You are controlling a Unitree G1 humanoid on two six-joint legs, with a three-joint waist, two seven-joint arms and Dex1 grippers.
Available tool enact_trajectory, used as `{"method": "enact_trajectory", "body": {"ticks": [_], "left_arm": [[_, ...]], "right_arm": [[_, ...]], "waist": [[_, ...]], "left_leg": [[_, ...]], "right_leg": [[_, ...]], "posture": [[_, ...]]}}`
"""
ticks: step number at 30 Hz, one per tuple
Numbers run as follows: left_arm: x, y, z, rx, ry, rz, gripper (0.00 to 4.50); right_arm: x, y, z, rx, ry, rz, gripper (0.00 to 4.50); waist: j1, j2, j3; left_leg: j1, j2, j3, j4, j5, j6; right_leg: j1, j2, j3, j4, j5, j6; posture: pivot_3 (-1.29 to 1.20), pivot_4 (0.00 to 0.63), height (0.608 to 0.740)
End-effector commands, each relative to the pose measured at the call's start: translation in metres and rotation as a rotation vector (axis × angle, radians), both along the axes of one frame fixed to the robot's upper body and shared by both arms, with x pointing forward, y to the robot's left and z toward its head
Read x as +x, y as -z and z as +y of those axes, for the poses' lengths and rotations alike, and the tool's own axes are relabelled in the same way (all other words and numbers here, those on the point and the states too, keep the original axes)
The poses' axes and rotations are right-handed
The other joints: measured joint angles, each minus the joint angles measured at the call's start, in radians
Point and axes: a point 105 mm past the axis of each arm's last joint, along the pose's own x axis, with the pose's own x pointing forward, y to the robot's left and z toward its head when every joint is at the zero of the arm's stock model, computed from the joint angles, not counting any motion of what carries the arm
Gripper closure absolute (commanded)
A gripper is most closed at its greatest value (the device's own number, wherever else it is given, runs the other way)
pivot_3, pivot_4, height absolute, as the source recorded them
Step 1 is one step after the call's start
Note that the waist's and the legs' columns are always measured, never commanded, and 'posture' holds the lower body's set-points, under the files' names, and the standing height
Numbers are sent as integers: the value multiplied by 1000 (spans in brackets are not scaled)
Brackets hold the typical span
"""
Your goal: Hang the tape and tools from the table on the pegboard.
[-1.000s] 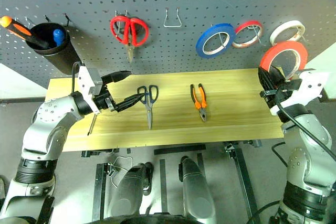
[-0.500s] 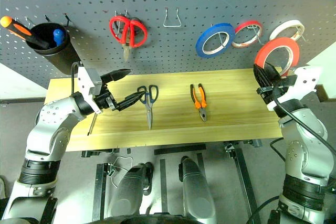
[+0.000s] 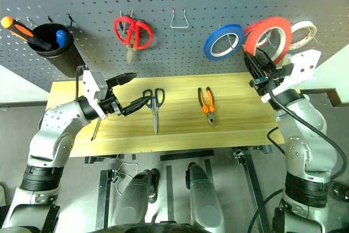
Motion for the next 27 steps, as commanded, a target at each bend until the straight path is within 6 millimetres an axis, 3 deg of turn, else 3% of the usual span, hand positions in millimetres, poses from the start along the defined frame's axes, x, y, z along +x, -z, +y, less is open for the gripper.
{"method": "enact_trajectory", "body": {"ticks": [1,27], "left_arm": [[-6,-10,-2,-1,8,-51,0],[-6,-10,0,3,8,-49,0]], "right_arm": [[-1,-10,-2,0,10,-51,3805],[4,-8,-11,-29,51,-45,3806]], "waist": [[0,0,0],[-1,0,0]], "left_leg": [[0,0,0,0,0,0],[0,0,1,2,-1,1]], "right_leg": [[0,0,0,0,0,0],[-1,0,0,3,0,0]], "posture": [[74,314,740],[72,308,740]]}}
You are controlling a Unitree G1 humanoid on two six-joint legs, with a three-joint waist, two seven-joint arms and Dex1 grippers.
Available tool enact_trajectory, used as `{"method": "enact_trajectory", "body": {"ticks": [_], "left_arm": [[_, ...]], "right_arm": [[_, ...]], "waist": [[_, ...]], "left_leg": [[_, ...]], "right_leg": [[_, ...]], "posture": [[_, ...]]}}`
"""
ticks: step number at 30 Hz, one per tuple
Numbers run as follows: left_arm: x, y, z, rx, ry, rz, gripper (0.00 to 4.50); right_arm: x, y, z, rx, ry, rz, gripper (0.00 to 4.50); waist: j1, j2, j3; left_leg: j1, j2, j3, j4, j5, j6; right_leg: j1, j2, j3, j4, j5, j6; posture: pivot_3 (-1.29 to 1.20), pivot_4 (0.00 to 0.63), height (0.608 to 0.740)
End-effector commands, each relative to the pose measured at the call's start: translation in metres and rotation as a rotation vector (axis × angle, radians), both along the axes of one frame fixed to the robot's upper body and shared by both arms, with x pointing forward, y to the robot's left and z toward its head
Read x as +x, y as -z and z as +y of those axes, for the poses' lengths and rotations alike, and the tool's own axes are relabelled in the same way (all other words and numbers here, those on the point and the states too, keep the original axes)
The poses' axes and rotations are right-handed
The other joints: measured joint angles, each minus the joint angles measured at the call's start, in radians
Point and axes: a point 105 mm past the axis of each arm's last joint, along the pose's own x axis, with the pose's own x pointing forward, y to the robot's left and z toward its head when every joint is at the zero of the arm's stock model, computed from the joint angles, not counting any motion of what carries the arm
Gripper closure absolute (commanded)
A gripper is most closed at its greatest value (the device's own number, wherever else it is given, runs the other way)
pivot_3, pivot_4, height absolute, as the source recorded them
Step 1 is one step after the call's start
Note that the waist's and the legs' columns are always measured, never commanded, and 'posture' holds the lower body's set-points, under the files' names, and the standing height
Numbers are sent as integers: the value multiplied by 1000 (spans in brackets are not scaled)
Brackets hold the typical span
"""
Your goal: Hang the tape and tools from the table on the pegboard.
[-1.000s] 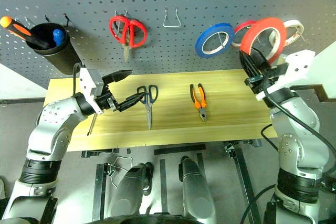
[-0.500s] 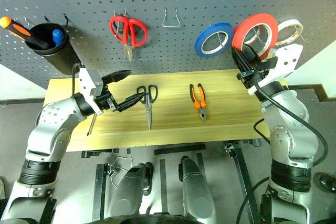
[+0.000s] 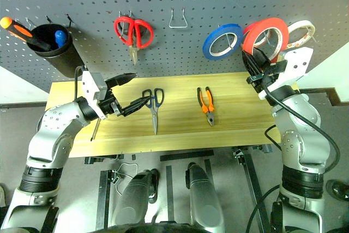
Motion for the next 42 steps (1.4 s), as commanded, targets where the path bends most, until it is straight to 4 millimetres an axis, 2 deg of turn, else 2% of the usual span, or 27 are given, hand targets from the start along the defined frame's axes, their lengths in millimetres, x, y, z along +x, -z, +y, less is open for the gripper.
{"method": "enact_trajectory", "body": {"ticks": [1,6,15,19,21,22,26,30,32,34,37,39,42], "left_arm": [[-4,-10,-1,-1,15,-49,0],[-4,-11,-3,-3,20,-50,0],[-4,-17,-5,-11,18,-63,0],[-6,-23,-4,-16,10,-76,0],[-7,-24,-2,-16,0,-76,0],[-7,-23,0,-14,-5,-69,0],[-7,-14,4,5,-27,-46,0],[-10,-9,3,11,-38,-43,0],[-12,-6,6,15,-51,-38,0],[-13,-4,8,22,-64,-35,0],[-15,0,13,27,-81,-22,0],[-14,2,16,27,-92,-13,0],[-12,4,19,32,-104,-11,0]], "right_arm": [[-5,-12,-3,-13,10,-60,3806],[11,-5,-4,-3,6,-45,3806],[75,31,-13,28,43,38,3806],[92,50,-15,2,87,99,3807],[95,57,-13,-6,82,131,3068],[95,61,-13,-14,84,151,2847],[94,80,-18,-85,144,225,1507],[78,107,-28,-163,224,352,206],[52,127,-28,-237,214,434,206],[29,138,-26,-287,204,489,206],[-23,157,-8,-286,153,611,206],[-44,157,11,-293,124,632,206],[-54,132,50,-212,74,549,206]], "waist": [[0,0,0],[-2,0,0],[-4,0,0],[-2,0,0],[-1,0,0],[0,0,0],[0,0,0],[1,0,0],[6,0,0],[6,0,0],[4,1,-1],[-3,1,-1],[-20,1,-1]], "left_leg": [[0,0,0,0,0,0],[0,0,0,2,0,0],[0,0,1,11,-1,1],[1,0,1,11,-1,1],[1,0,0,11,-1,1],[1,0,0,11,-1,1],[0,0,1,11,-1,1],[0,0,0,10,-1,1],[-1,0,0,10,-1,1],[-3,0,-2,10,-1,1],[-4,0,-3,10,-1,1],[-3,0,-3,10,-1,1],[0,0,-2,10,0,0]], "right_leg": [[0,0,0,0,0,0],[0,0,0,1,0,0],[1,0,0,9,0,0],[1,0,-1,9,0,0],[1,0,-1,9,0,0],[1,0,-1,9,0,0],[1,-1,-2,9,0,0],[0,-3,-4,9,0,0],[-1,-5,-7,9,0,0],[-1,-6,-10,7,0,0],[-1,-6,-11,6,0,0],[-1,-6,-11,7,0,0],[1,-6,-10,7,3,-2]], "posture": [[73,311,740],[73,323,740],[97,326,740],[109,324,740],[111,322,740],[112,322,740],[105,330,740],[100,325,740],[94,315,740],[91,311,740],[75,309,740],[65,311,740],[50,315,740]]}}
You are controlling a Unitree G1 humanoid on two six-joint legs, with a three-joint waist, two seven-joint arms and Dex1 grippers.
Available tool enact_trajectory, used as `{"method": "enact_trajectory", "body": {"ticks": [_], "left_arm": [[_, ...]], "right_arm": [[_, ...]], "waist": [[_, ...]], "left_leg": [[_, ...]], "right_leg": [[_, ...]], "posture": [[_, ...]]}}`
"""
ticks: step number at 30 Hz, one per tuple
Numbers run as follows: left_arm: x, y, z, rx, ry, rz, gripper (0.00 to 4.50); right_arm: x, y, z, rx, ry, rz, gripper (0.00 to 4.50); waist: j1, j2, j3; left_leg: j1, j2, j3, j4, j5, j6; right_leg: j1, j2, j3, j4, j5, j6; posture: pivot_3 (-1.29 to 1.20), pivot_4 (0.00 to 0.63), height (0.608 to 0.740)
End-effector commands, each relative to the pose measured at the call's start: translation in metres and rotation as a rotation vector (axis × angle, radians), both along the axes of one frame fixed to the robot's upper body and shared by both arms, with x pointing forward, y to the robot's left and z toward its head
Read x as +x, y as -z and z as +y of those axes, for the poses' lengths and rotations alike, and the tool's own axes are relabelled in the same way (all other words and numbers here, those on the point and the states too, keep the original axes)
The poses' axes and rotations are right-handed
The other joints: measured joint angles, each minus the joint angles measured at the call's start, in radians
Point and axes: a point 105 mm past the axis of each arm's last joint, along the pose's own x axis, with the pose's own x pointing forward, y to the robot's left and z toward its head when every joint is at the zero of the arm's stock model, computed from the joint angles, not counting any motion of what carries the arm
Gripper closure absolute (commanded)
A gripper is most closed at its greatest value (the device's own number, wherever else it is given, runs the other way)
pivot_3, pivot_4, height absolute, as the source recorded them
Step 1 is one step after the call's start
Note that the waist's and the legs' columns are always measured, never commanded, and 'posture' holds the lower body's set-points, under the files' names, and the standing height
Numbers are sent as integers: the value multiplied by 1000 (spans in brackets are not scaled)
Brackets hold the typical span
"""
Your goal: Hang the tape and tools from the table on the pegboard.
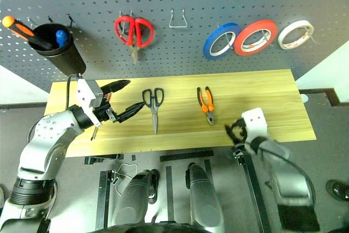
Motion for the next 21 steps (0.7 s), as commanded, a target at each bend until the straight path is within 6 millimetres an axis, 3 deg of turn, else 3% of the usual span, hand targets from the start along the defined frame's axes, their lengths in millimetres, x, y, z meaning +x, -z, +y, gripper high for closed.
{"method": "enact_trajectory", "body": {"ticks": [1,5,10,16,21], "left_arm": [[-2,-8,4,10,-12,-47,0],[0,-5,2,21,-6,-39,0],[1,20,9,139,-24,59,0],[-8,46,24,251,-56,140,0],[-15,49,25,257,-54,162,0]], "right_arm": [[-1,-49,48,71,-67,-173,206],[13,-58,62,128,-22,-198,206],[41,-60,76,70,17,-227,206],[72,-48,80,4,102,-211,206],[85,-32,86,-55,81,-160,206]], "waist": [[-11,0,0],[-16,0,0],[-15,0,0],[-15,0,1],[-12,0,1]], "left_leg": [[1,0,0,0,1,-1],[2,0,-1,0,5,-2],[0,-1,-1,0,5,-2],[-1,0,0,-4,5,-2],[-2,0,0,-5,4,-1]], "right_leg": [[1,0,0,0,1,0],[3,2,0,0,3,0],[1,1,-3,-1,3,0],[-3,0,-3,-2,3,-1],[-3,-1,-3,-4,3,-1]], "posture": [[44,319,740],[44,322,740],[50,335,740],[72,354,740],[79,368,740]]}}
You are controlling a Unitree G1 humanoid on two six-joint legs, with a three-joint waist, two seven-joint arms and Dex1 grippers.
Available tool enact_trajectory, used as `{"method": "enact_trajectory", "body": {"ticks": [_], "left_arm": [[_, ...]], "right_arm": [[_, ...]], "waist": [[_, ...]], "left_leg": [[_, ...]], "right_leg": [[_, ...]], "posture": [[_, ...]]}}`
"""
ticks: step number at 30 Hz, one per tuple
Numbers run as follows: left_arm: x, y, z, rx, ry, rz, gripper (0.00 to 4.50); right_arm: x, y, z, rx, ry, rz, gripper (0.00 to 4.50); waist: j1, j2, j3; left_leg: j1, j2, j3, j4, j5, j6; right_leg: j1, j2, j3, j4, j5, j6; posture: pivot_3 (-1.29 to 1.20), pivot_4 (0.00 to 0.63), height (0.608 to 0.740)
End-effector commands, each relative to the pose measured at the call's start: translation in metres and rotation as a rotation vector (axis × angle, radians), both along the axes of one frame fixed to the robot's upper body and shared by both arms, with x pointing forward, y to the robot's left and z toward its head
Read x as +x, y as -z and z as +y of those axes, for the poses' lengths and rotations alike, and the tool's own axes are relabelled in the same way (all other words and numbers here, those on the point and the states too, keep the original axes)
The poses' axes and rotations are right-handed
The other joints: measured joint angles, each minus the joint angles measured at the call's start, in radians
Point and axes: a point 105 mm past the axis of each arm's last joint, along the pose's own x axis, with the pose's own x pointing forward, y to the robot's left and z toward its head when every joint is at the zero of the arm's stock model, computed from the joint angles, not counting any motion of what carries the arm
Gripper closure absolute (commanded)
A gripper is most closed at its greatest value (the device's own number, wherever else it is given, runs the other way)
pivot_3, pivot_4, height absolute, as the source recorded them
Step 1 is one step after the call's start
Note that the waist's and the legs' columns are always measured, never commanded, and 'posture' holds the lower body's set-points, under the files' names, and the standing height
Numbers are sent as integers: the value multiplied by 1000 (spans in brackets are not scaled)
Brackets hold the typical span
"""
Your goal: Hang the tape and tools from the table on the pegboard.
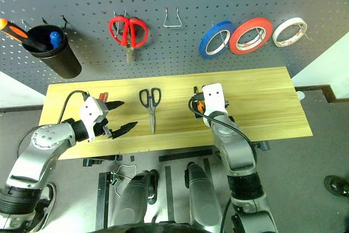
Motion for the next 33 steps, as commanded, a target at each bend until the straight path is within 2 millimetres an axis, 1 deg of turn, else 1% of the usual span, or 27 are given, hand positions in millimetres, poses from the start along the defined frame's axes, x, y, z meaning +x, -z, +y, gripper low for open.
{"method": "enact_trajectory", "body": {"ticks": [1,7,14,18,23,27,30,33], "left_arm": [[-6,-12,-5,-2,23,-40,0],[-7,-15,-7,-19,28,-35,0],[-8,-16,-10,-25,32,-36,0],[-10,-15,-11,-23,34,-32,0],[-10,-17,-11,-23,35,-35,0],[-12,-19,-11,-24,37,-36,0],[-12,-19,-12,-25,38,-37,0],[-13,-19,-11,-25,36,-37,0]], "right_arm": [[7,2,8,-30,-24,-3,206],[15,12,13,-77,-95,50,206],[20,11,13,-112,-132,41,206],[24,16,3,-161,-124,71,206],[32,14,-9,-197,-100,76,206],[38,11,-14,-217,-90,76,206],[40,15,-18,-219,-77,106,206],[40,16,-18,-210,-88,130,206]], "waist": [[-1,0,1],[-4,1,2],[-4,2,2],[-3,2,2],[-2,2,3],[-4,3,3],[-3,3,3],[-2,3,3]], "left_leg": [[0,0,0,0,0,0],[0,0,0,-2,0,0],[0,0,0,-9,0,0],[-2,1,0,-11,-1,2],[-2,1,0,-11,-1,3],[-2,1,0,-11,-1,3],[-2,1,0,-11,-1,3],[-3,1,0,-11,-1,3]], "right_leg": [[0,0,0,0,0,0],[0,0,0,-1,0,0],[0,0,0,-9,0,0],[-1,0,-1,-13,0,0],[-1,-1,-1,-13,0,0],[-1,-1,-1,-13,0,0],[-1,-1,-1,-13,0,0],[-1,-1,-1,-13,0,0]], "posture": [[78,371,740],[77,382,740],[75,384,740],[80,384,740],[84,382,740],[87,381,740],[87,381,740],[87,386,740]]}}
